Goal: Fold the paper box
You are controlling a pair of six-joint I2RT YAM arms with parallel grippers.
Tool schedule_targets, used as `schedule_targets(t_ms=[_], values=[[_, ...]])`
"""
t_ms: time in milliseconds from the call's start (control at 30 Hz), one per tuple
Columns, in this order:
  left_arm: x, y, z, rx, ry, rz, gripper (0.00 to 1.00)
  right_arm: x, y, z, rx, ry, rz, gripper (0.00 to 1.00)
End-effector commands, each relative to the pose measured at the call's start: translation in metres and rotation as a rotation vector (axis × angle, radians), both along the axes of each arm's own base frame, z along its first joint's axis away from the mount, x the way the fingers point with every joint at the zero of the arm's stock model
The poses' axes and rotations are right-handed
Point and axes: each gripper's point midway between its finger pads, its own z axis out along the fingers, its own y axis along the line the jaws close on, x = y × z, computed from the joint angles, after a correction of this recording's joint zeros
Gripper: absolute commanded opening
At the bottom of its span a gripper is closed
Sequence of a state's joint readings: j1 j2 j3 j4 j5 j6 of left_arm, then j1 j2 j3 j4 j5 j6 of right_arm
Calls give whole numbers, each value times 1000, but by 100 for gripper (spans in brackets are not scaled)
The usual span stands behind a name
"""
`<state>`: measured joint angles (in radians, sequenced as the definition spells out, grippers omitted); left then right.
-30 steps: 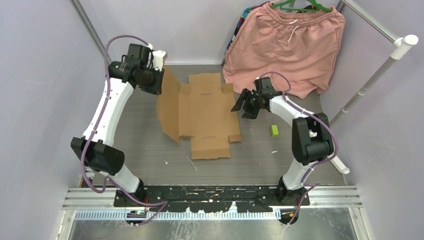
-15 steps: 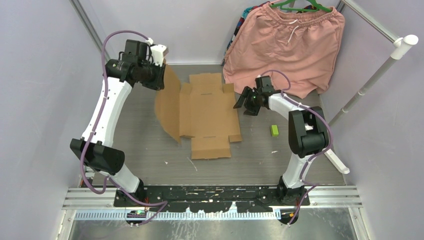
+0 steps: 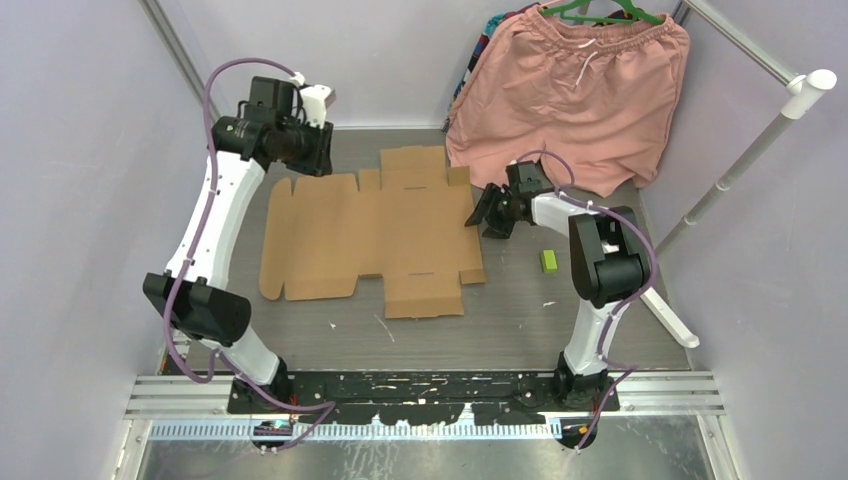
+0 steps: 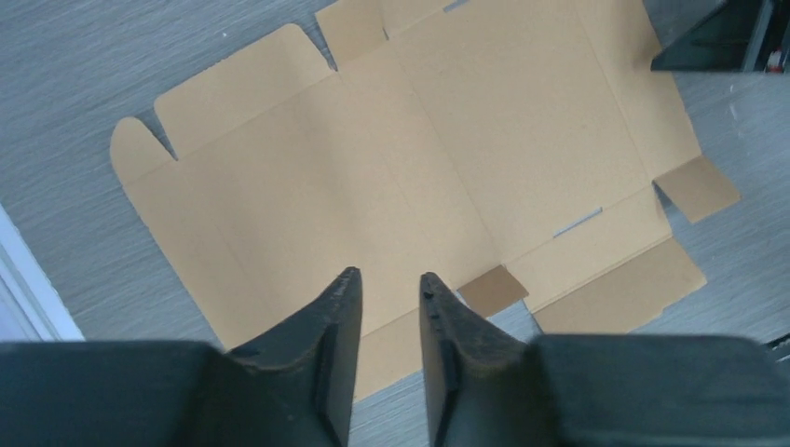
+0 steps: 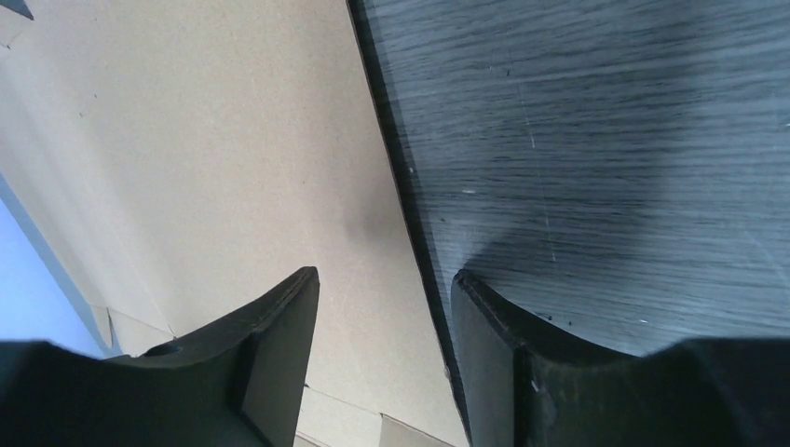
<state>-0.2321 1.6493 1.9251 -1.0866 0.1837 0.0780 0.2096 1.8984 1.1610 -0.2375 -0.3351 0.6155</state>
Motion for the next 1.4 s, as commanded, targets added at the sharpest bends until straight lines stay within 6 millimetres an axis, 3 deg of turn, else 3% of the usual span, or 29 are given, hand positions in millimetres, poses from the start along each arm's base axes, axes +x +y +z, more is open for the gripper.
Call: schedule_targets(t_ms=[0,100,200,333,400,500,667,800,867,1000,1267,1367], values=[[24,39,0,-85,-13,210,38,3,-1,11,-14,-45,-4,61],[27,71,-16,-212,27,388,55,0,-6,28,-45,-74,0,61],[24,129,-39,-295,62,635,62,-1,-8,53,-76,-114,22,62],[10,166,-71,-304,126,793,69,-8,18,80,-45,-137,114,62],[1,170,-82,-279,154,828,70,-14,46,95,-15,-151,193,62],[-12,178,-92,-282,161,883,71,-39,101,109,36,-158,369,62],[-32,184,-85,-334,103,942,71,-79,165,121,64,-142,480,63],[-42,178,-83,-368,95,938,72,-103,188,120,176,-104,361,64],[-44,174,-82,-383,92,928,72,-117,203,130,254,-127,323,64],[-46,169,-78,-413,75,913,72,-145,228,121,248,-114,282,65],[-52,156,-83,-459,96,858,72,-132,249,100,321,-68,119,69],[-55,154,-84,-464,96,844,72,-128,259,116,265,-124,192,67]])
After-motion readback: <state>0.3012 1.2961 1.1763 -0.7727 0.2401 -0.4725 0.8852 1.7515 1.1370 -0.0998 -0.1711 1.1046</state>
